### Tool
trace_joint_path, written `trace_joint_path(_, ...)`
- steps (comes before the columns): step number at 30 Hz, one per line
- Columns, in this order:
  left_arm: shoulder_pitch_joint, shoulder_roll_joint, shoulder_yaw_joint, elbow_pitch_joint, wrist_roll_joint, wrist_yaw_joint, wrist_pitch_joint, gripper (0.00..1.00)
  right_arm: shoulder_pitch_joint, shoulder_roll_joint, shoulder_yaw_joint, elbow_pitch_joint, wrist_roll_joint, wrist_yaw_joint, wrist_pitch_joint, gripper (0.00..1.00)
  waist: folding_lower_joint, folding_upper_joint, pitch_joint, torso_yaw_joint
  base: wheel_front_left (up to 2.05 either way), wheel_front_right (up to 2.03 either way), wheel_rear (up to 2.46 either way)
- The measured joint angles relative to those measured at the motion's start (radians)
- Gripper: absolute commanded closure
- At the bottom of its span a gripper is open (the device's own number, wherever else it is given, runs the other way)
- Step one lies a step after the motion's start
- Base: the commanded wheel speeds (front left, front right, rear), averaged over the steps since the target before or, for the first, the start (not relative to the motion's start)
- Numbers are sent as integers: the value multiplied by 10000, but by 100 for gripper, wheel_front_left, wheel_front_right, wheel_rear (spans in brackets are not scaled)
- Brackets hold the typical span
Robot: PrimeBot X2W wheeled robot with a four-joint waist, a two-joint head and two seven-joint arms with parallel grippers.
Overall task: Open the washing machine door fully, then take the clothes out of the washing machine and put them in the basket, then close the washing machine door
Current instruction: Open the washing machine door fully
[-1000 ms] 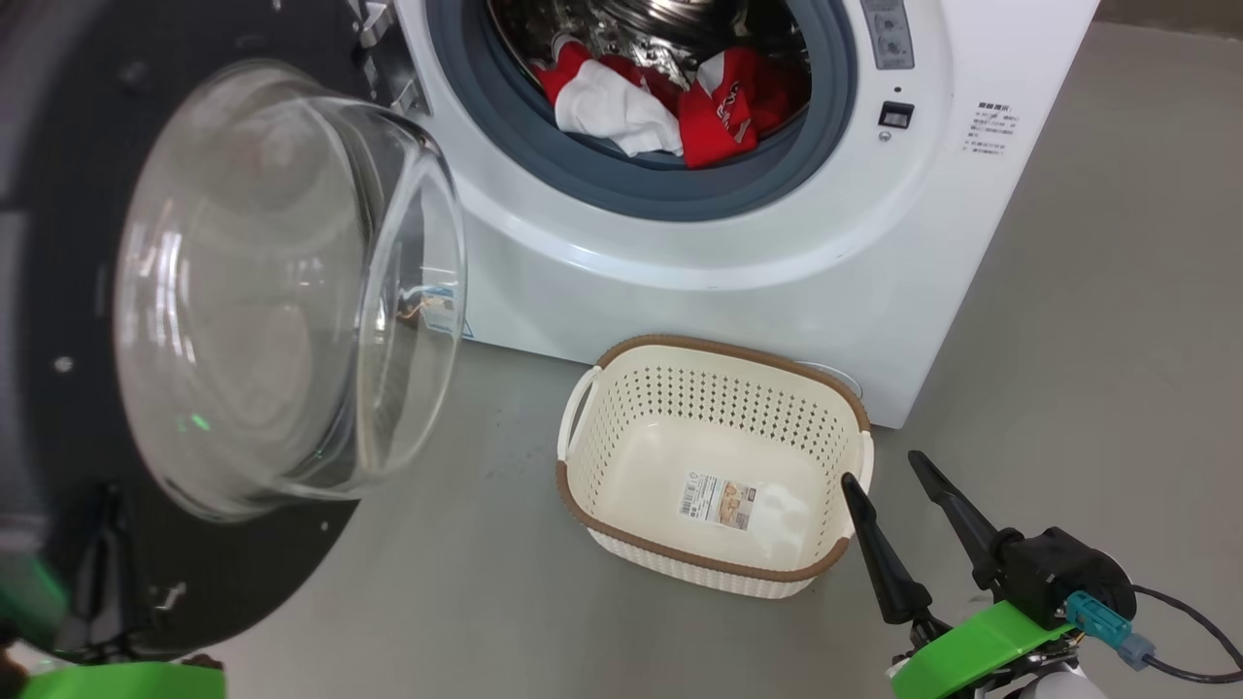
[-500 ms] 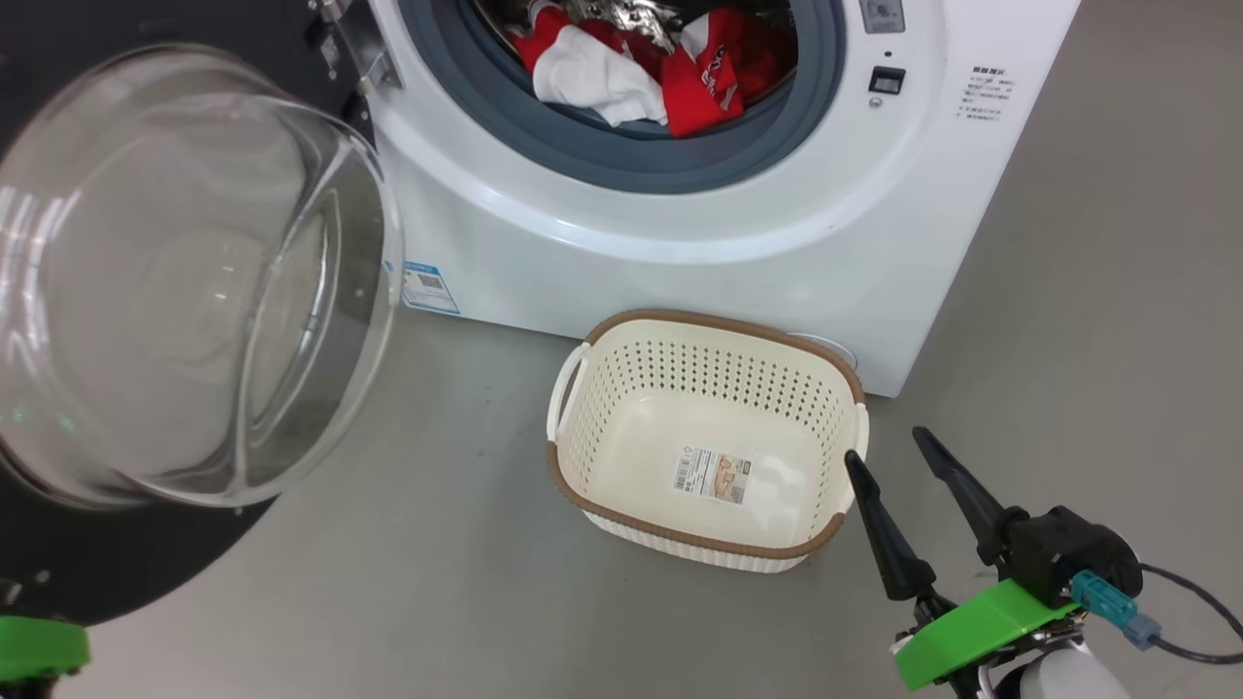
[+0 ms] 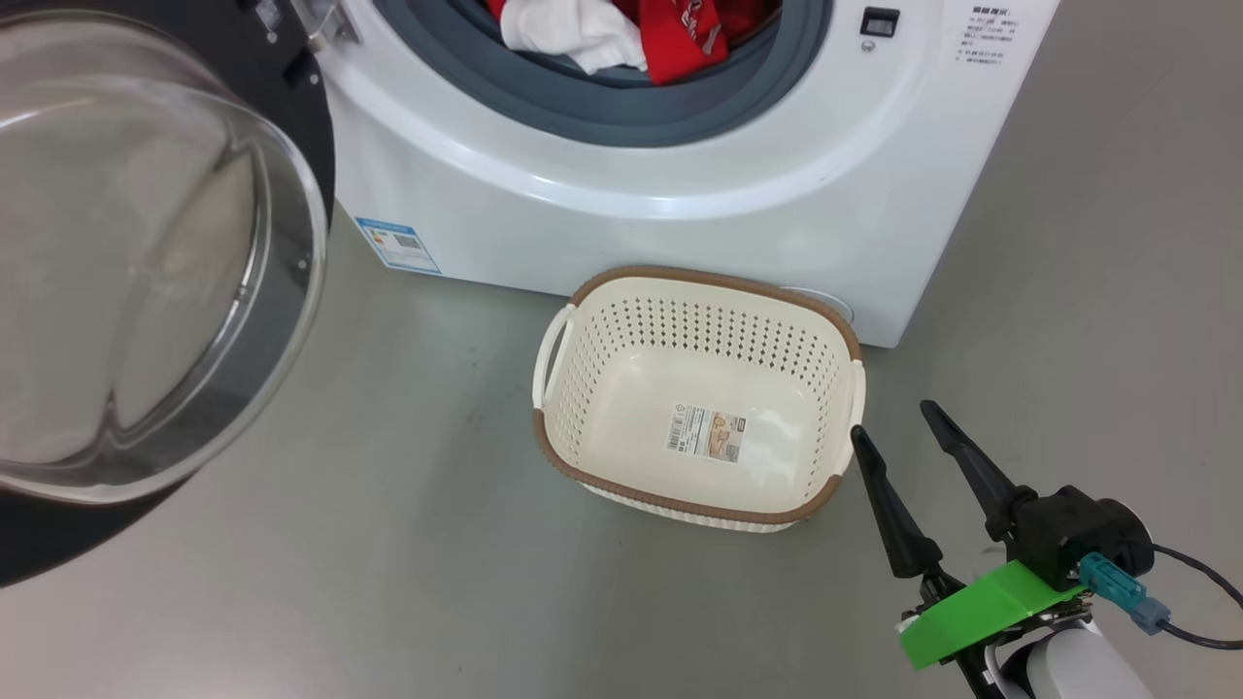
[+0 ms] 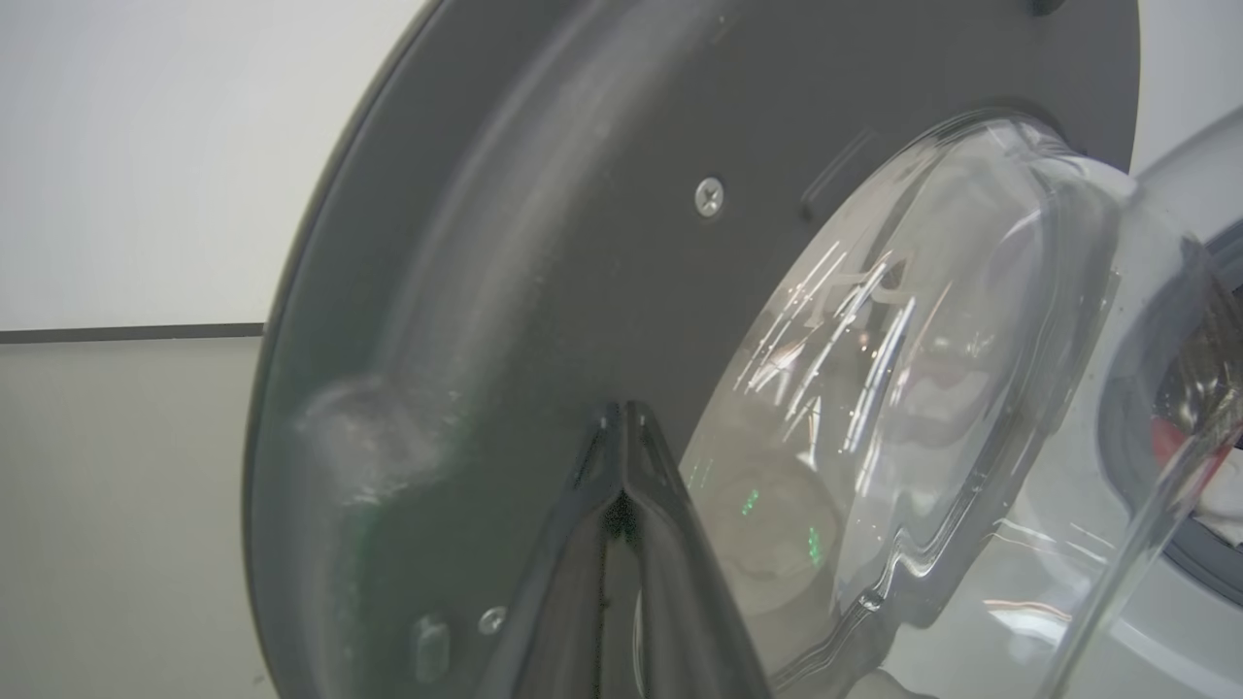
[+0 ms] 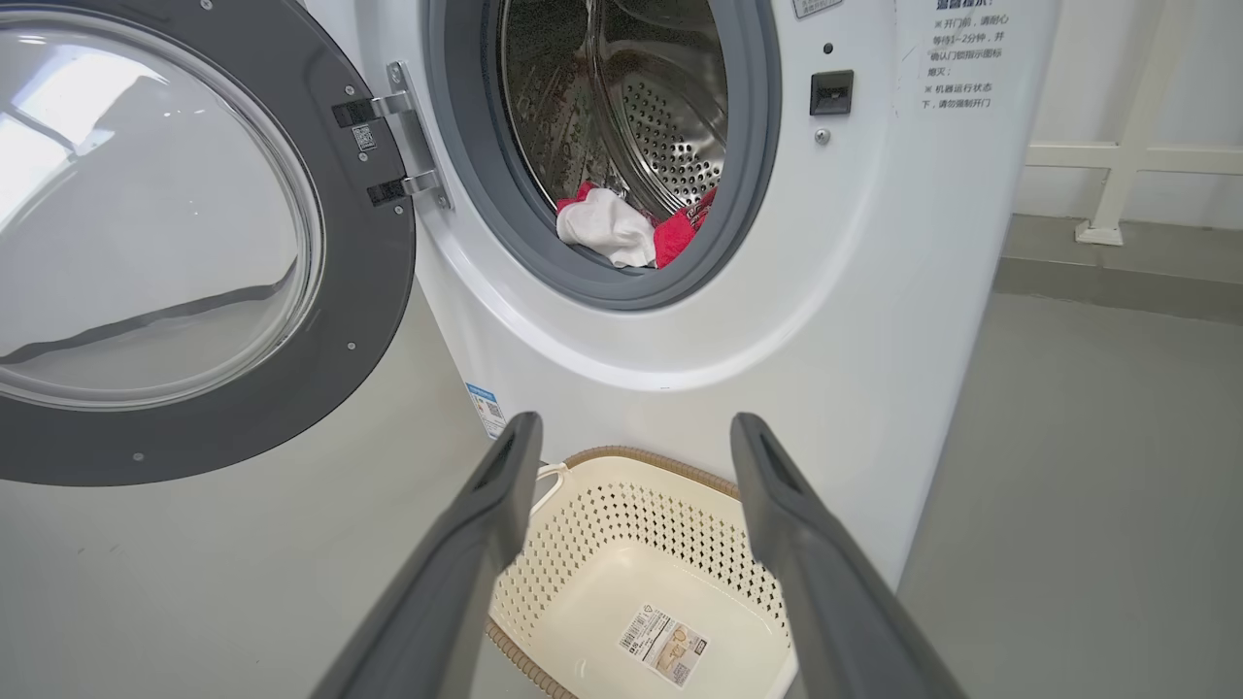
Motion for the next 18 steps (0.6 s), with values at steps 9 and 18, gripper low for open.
trace_joint_path(9, -319, 180, 82, 539, 71, 8, 0, 100, -97, -27, -46, -12, -84, 0, 0, 0, 0, 0, 62, -47, 0, 0, 0)
trace_joint_path(18, -295, 238, -111, 700, 71, 8, 0, 100, -95, 19, -29, 36, -54, 0, 0, 0, 0, 0, -307, -37, 0, 0, 0)
